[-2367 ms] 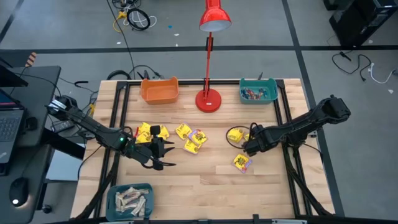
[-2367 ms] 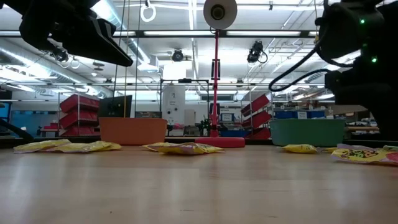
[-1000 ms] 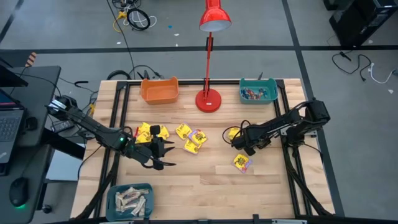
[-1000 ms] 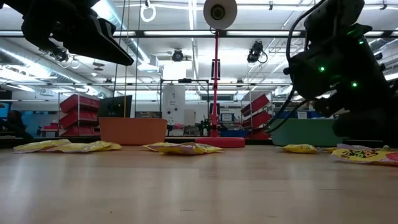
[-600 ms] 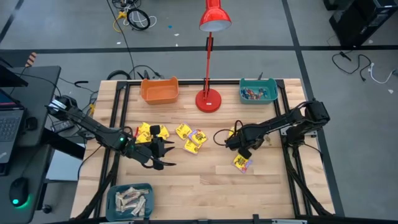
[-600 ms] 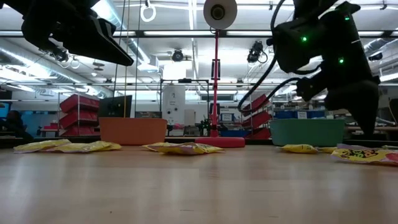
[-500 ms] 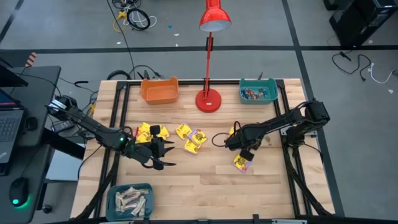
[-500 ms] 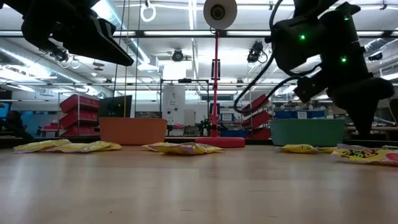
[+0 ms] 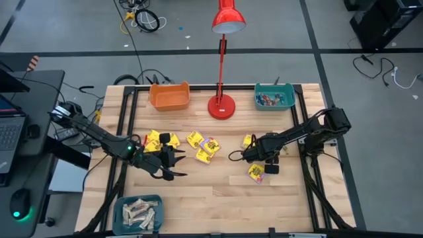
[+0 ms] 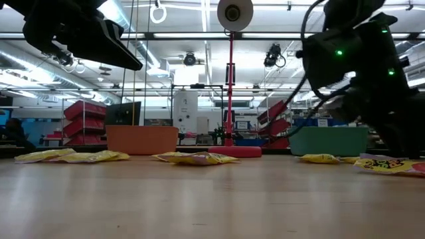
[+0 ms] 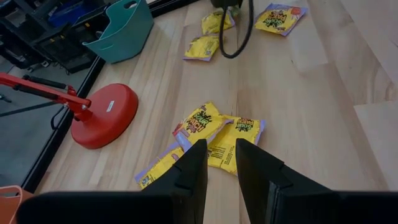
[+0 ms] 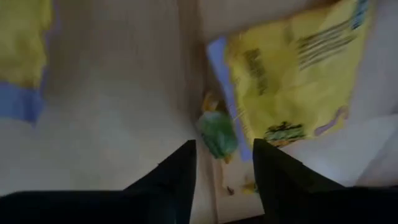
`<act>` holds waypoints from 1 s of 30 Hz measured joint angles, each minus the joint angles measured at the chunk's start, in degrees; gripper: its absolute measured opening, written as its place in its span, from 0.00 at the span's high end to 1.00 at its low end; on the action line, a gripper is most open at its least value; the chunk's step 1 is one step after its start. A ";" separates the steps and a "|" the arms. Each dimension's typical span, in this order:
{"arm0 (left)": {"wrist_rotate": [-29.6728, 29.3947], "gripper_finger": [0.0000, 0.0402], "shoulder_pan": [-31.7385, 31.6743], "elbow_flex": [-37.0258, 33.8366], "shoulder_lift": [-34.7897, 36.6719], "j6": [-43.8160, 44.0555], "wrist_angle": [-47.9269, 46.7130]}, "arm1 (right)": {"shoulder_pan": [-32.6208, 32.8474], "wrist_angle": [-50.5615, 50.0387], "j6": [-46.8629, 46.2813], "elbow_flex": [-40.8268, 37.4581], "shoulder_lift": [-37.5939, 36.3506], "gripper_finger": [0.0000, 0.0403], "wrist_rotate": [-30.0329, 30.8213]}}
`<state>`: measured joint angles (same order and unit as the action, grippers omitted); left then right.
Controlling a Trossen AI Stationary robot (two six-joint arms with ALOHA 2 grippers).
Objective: Sort candy
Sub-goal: Put the small green candy into the green bin
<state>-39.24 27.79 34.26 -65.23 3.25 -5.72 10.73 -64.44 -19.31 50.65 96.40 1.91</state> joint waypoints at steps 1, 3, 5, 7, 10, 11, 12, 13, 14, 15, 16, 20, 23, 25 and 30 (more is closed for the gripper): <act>0.00 0.78 0.00 0.00 0.00 0.00 0.00 | 0.24 0.20 -0.02 -0.54 0.00 0.63 0.00; 0.00 0.78 0.00 0.00 0.00 0.00 0.00 | 0.85 0.74 -0.24 -1.48 0.00 0.62 -0.01; 0.00 0.78 0.00 0.00 0.00 0.00 0.00 | 1.25 1.85 -0.52 -2.38 0.00 0.61 -0.02; 0.00 0.78 0.00 0.00 0.00 0.00 0.00 | 1.51 2.82 -1.27 -3.07 -0.04 0.62 -0.03; 0.02 0.78 0.00 0.00 0.00 0.00 0.02 | 1.54 3.19 -2.42 -3.43 -0.17 0.63 -0.04; 0.02 0.78 0.00 0.00 0.00 0.00 0.02 | 1.54 3.27 -2.78 -3.43 -0.17 0.64 -0.04; 0.02 0.78 0.00 0.00 0.00 0.02 0.02 | 1.54 3.33 -2.98 -3.43 -0.17 0.64 -0.04; 0.02 0.78 0.00 0.00 0.00 0.02 0.04 | 1.52 3.37 -3.24 -3.43 -0.17 0.65 -0.06; 0.02 0.78 0.00 0.00 0.00 0.02 0.04 | 1.52 3.40 -3.48 -3.44 -0.17 0.66 -0.08; 0.02 0.78 0.00 0.00 0.00 0.02 0.03 | 1.52 3.47 -3.65 -3.45 -0.17 0.67 -0.42; 0.01 0.78 0.00 0.00 0.00 0.02 0.10 | 1.50 3.52 -3.97 -3.45 -0.17 0.69 -0.85; 0.02 0.78 0.00 0.00 0.00 0.02 0.11 | 1.50 3.53 -6.37 -3.47 -0.17 0.80 -2.06; 0.02 0.78 0.00 0.00 0.00 0.02 0.11 | 1.49 3.21 -7.66 -3.43 -0.15 0.91 -2.07; 0.02 0.78 0.00 0.00 0.00 0.03 0.11 | 1.47 1.96 -8.66 -3.43 -0.17 0.95 -2.07; 0.02 0.78 0.00 0.00 0.00 0.04 0.09 | 1.47 -2.17 -12.36 -2.31 0.03 0.97 -2.43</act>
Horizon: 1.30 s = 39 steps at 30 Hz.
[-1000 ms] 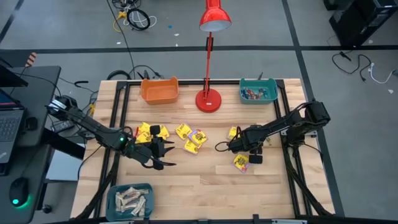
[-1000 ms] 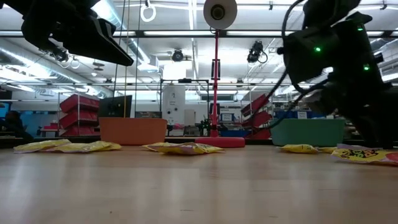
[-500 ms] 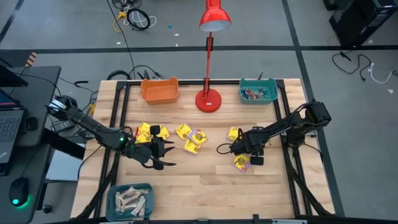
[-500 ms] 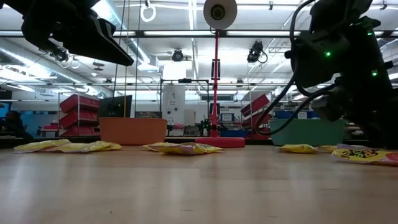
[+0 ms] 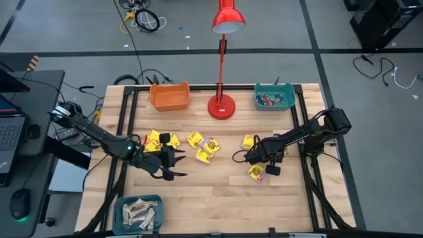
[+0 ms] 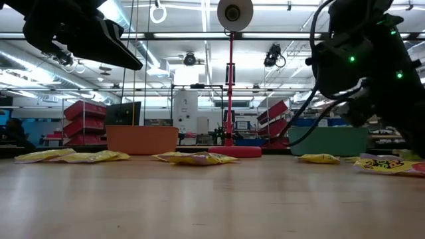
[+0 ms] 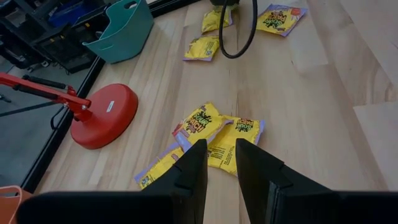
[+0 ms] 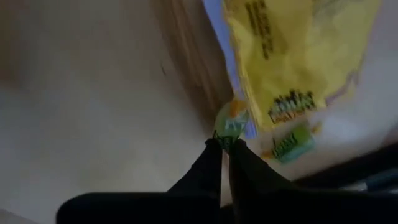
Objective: Sort candy
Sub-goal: Put the small green candy into the green bin
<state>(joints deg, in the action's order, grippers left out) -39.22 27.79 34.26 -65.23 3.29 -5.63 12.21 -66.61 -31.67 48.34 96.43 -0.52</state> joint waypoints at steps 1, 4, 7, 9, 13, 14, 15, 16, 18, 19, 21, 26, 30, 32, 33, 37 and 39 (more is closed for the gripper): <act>0.00 0.78 0.00 0.00 0.00 0.00 0.02 | 0.00 -0.76 -0.40 0.47 -0.30 0.97 -0.03; 0.00 0.78 0.00 0.00 0.00 0.00 0.02 | 0.11 -0.56 -1.46 1.46 -2.01 1.00 -0.19; 0.00 0.78 0.00 0.00 0.00 0.00 0.02 | 0.11 -0.88 -3.32 2.26 -4.40 1.00 -0.09; 0.00 0.78 0.00 0.00 0.00 0.00 0.02 | 0.11 -0.70 -4.66 2.52 -6.53 0.99 0.29; 0.00 0.78 0.00 0.00 0.00 0.00 -0.02 | 0.11 -0.41 -8.68 2.75 -10.97 0.99 1.13; 0.01 0.78 0.00 0.00 0.00 0.00 -0.02 | 0.11 -0.18 -9.29 2.75 -12.03 1.00 1.17; 0.00 0.78 0.00 0.00 0.00 0.00 -0.02 | 0.13 0.26 -9.80 2.75 -12.96 1.00 1.17; 0.00 0.78 0.00 0.00 0.00 0.00 -0.02 | 0.29 0.80 -10.33 2.75 -13.74 1.00 1.17; 0.00 0.78 0.00 0.00 0.00 0.00 -0.04 | 0.69 1.84 -11.51 2.78 -15.02 1.00 1.33; 0.00 0.78 0.00 0.00 0.00 0.00 -0.04 | 0.90 2.17 -12.21 2.78 -15.46 1.00 1.71; 0.00 0.78 0.00 0.00 0.00 0.00 -0.04 | 1.52 2.36 -14.67 2.78 -15.55 1.00 2.57; 0.00 0.78 0.00 0.00 0.00 0.00 -0.07 | 3.52 -0.01 -29.70 2.78 -14.94 1.00 2.48; 0.01 0.78 0.00 0.00 0.01 -0.02 -0.04 | 4.85 0.14 -44.37 2.78 -15.30 0.96 1.10; 0.01 0.78 0.00 0.00 0.00 -0.02 -0.07 | 5.60 0.12 -48.06 2.78 -15.11 0.92 1.19; 0.02 0.78 0.00 0.00 0.00 -0.02 -0.07 | 5.94 0.01 -49.48 2.76 -14.97 0.90 1.21; 0.02 0.78 0.01 0.00 0.00 -0.02 -0.08 | 7.51 0.27 -55.01 1.02 -14.95 0.80 1.78; 0.02 0.78 0.02 0.00 0.00 -0.02 -0.16 | 8.31 0.77 -57.59 -0.40 -14.95 0.75 1.85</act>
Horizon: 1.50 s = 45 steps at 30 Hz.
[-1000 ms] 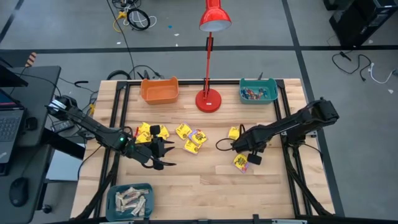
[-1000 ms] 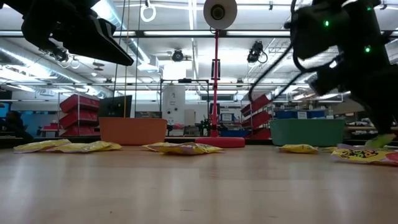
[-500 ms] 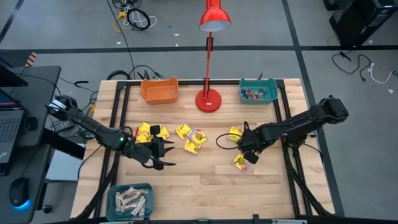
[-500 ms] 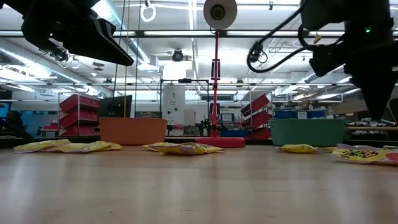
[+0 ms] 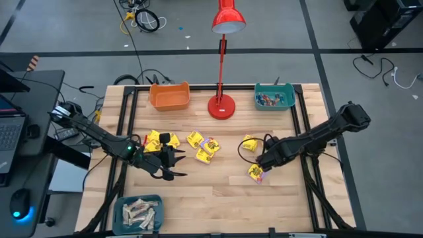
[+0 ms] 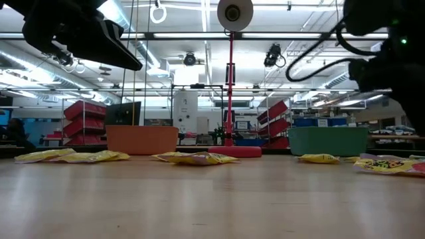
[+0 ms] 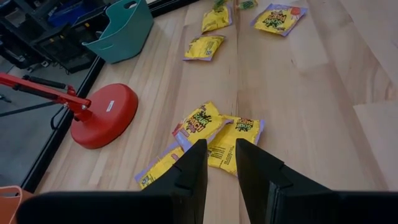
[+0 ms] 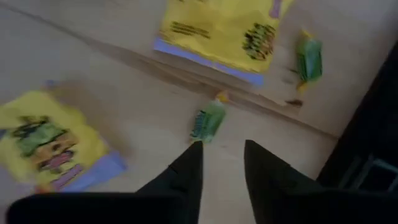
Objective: Sort candy
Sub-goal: Put the small green candy into the green bin
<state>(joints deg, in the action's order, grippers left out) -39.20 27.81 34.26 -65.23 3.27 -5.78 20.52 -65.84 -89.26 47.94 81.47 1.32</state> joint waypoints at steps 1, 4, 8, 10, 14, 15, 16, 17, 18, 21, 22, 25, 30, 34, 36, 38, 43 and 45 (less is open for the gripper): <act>0.00 0.78 0.00 0.00 0.00 0.00 -0.10 | 0.33 0.63 -1.31 -0.85 -0.02 0.73 0.00; 0.00 0.78 0.02 0.00 0.00 -0.04 -0.19 | 1.19 3.26 -3.86 -2.94 -0.01 0.67 0.66; 0.00 0.78 0.02 0.00 0.00 -0.04 -0.19 | 1.28 8.61 -6.02 -5.85 -0.02 0.62 1.91; 0.00 0.78 0.02 0.00 0.00 -0.04 -0.19 | 1.28 10.82 -6.64 -7.24 -0.02 0.60 2.05; 0.01 0.78 0.02 0.00 0.00 -0.03 -0.17 | 1.28 11.50 -8.48 -9.08 -0.01 0.59 2.10; 0.00 0.78 0.02 0.00 0.00 -0.02 -0.17 | 1.28 11.90 -8.70 -9.52 -0.02 0.59 2.15; 0.00 0.78 0.02 0.00 0.00 -0.02 -0.15 | 1.28 12.21 -8.76 -9.84 0.00 0.59 2.16; 0.02 0.78 0.02 0.00 0.00 -0.02 -0.15 | 1.28 12.70 -8.76 -10.14 -0.02 0.59 2.18; 0.00 0.78 0.02 0.00 0.00 -0.02 -0.15 | 1.28 13.35 -8.76 -10.45 -0.02 0.59 2.23; 0.01 0.78 0.02 0.00 0.00 -0.02 -0.15 | 1.26 15.52 -8.76 -11.35 -0.02 0.60 2.86; 0.00 0.78 0.02 0.00 0.00 -0.02 -0.15 | 1.26 16.13 -8.74 -11.63 -0.07 0.60 3.06; 0.02 0.78 0.02 0.00 0.00 -0.02 -0.13 | 1.26 17.26 -8.76 -12.23 -0.22 0.63 3.25; 0.00 0.78 0.04 0.00 0.00 -0.02 -0.13 | 1.26 17.76 -8.76 -12.28 -0.22 0.71 3.28; 0.01 0.78 0.04 0.00 0.00 -0.02 -0.13 | 1.24 18.27 -8.74 -12.30 -0.16 0.80 3.30; 0.01 0.78 0.04 0.00 0.00 -0.02 -0.13 | 1.24 18.27 -8.70 -12.32 -0.15 0.84 3.30; 0.02 0.78 0.03 0.00 0.02 -0.02 -0.13 | 1.24 18.25 -8.65 -12.34 -0.15 0.87 3.30; 0.02 0.78 0.02 0.00 0.00 0.00 -0.13 | 1.24 18.23 -8.52 -12.36 -0.11 0.89 3.30; 0.01 0.78 0.03 0.00 0.01 0.00 -0.13 | 1.24 18.22 -8.49 -12.36 -0.11 0.89 3.30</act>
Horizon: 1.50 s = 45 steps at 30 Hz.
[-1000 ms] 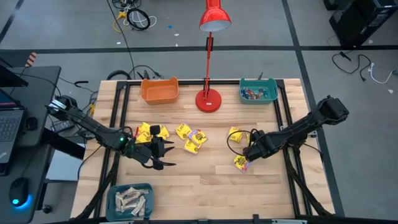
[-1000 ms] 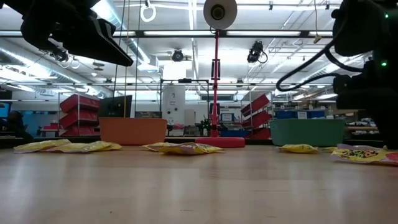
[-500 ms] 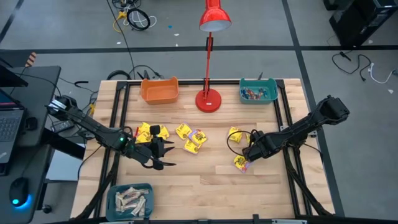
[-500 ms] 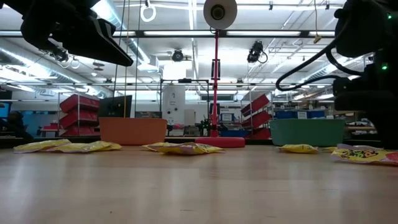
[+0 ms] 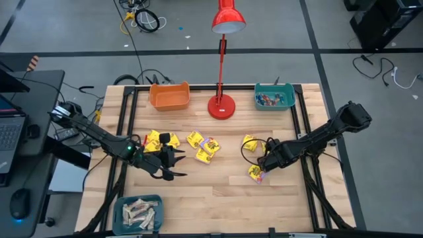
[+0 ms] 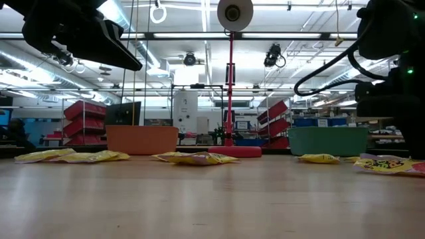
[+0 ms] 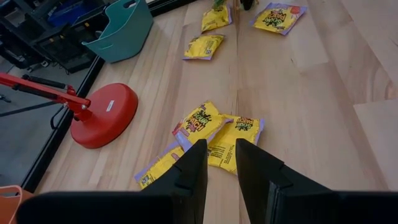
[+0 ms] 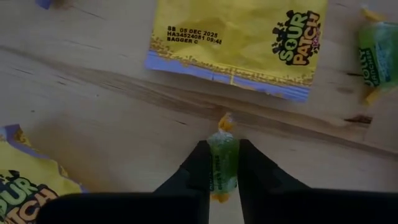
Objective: Sort candy
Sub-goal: Put the small green candy into the green bin
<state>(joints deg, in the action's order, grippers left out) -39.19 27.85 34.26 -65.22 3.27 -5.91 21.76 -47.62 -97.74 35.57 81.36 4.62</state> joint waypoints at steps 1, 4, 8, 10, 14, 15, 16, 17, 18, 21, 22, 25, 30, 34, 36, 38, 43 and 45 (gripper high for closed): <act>0.00 0.78 -0.01 0.00 -0.01 -0.01 0.00 | 0.00 -0.03 0.23 0.05 -0.02 0.89 0.00; -0.01 0.78 -0.01 0.00 -0.01 0.00 0.02 | -0.02 -1.95 1.27 1.30 0.17 0.89 -0.10; 0.00 0.78 -0.01 0.00 -0.01 -0.05 0.03 | -0.02 -6.20 2.79 4.90 0.15 0.89 -0.15; 0.00 0.78 0.01 0.00 -0.01 -0.07 0.04 | -0.02 -8.43 3.81 6.88 0.15 0.89 -0.14; 0.00 0.78 -0.01 0.00 -0.01 -0.07 0.11 | -0.24 -11.91 6.06 11.60 0.13 0.89 1.65; 0.01 0.78 0.00 0.00 -0.01 -0.08 0.13 | -0.51 -13.02 6.64 12.88 0.11 0.89 2.46; 0.01 0.78 -0.01 0.00 -0.01 -0.09 0.13 | -0.93 -14.35 7.60 14.17 0.11 0.89 3.40; 0.01 0.78 0.01 0.00 -0.01 -0.09 0.17 | -1.51 -15.29 8.40 15.55 0.11 0.90 4.26; 0.01 0.78 0.00 0.00 -0.01 -0.09 0.25 | -2.30 -16.46 9.59 16.95 0.11 0.90 5.13; 0.01 0.78 0.00 0.00 -0.01 -0.12 0.26 | -5.52 -20.58 14.44 21.02 0.09 0.90 7.10; 0.01 0.78 0.00 0.00 -0.01 -0.15 0.28 | -6.89 -21.63 16.30 22.39 0.09 0.90 7.85; 0.01 0.78 0.00 0.00 -0.01 -0.15 0.28 | -11.55 -24.36 22.73 26.10 0.07 0.90 9.94; 0.00 0.78 -0.01 0.00 -0.01 -0.23 0.42 | -21.78 -25.46 35.58 30.74 0.04 0.90 12.86; -0.01 0.78 -0.01 0.00 -0.01 -0.22 0.46 | -31.74 -23.24 45.72 33.08 0.04 0.90 13.78; -0.01 0.78 -0.01 0.00 -0.01 -0.14 0.46 | -36.86 -21.44 50.62 33.60 0.04 0.90 13.78; -0.01 0.78 0.00 0.00 0.00 -0.11 0.46 | -42.01 -18.68 55.18 33.77 0.04 0.90 13.38; -0.01 0.78 -0.01 0.00 -0.01 -0.05 0.48 | -54.14 -11.47 64.46 33.77 0.04 0.90 8.71; -0.01 0.78 0.00 0.00 -0.01 -0.04 0.48 | -58.44 -9.01 66.98 33.77 0.04 0.90 6.81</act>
<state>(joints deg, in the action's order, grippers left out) -39.20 27.84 34.26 -65.23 3.22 -5.43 -36.69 -56.63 -30.76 69.34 81.41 11.43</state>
